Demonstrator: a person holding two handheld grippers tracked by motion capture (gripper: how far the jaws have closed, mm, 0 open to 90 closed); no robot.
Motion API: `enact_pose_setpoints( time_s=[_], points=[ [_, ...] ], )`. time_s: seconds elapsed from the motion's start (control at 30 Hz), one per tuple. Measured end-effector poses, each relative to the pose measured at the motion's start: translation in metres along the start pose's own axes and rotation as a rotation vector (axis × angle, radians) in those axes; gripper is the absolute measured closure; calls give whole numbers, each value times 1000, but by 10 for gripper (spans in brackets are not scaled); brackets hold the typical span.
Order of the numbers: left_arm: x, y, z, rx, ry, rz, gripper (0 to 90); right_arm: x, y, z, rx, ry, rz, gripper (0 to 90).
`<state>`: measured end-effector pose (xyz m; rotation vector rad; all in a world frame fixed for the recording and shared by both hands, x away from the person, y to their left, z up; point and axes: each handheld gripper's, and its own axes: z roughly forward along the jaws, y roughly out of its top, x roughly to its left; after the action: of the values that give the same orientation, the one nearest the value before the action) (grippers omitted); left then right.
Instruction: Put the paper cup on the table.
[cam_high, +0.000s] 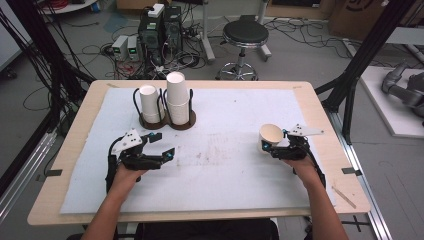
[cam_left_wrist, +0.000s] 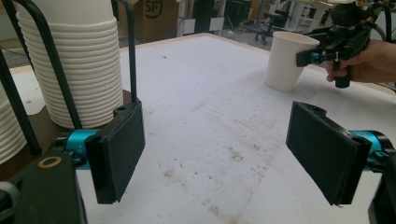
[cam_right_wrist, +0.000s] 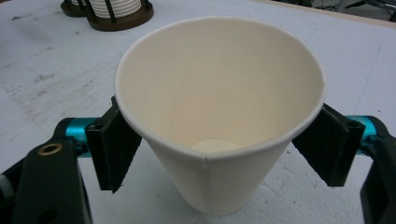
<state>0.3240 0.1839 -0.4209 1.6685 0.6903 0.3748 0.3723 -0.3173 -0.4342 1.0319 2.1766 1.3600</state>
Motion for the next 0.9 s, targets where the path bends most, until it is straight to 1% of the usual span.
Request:
enact_pose_setpoints(
  time_s=[0.17,0.33,0.43,0.53,0.67,0.73,0.83,0.9],
  points=[
    [1,0,0,-4,2,-4,197,2,-1,-7,0,2,-3,208],
    [2,1,-2,-10,6,-7,197,5,-3,-18,16,-4,-31,208],
    [3,1,-3,-12,5,-15,196,6,-6,-27,28,0,-26,208],
    [4,2,-4,-18,6,-27,196,6,-9,-37,29,0,-18,208],
    [7,2,-5,-17,6,-47,196,7,-13,-52,15,-8,-13,208],
    [9,2,-6,-11,13,-41,195,9,-13,-58,6,-10,-7,208],
    [12,5,-9,-32,26,-47,196,12,-13,-65,-14,-12,-12,208],
    [14,6,-11,-39,32,-51,195,14,-10,-69,-39,-15,-18,208]
  ],
)
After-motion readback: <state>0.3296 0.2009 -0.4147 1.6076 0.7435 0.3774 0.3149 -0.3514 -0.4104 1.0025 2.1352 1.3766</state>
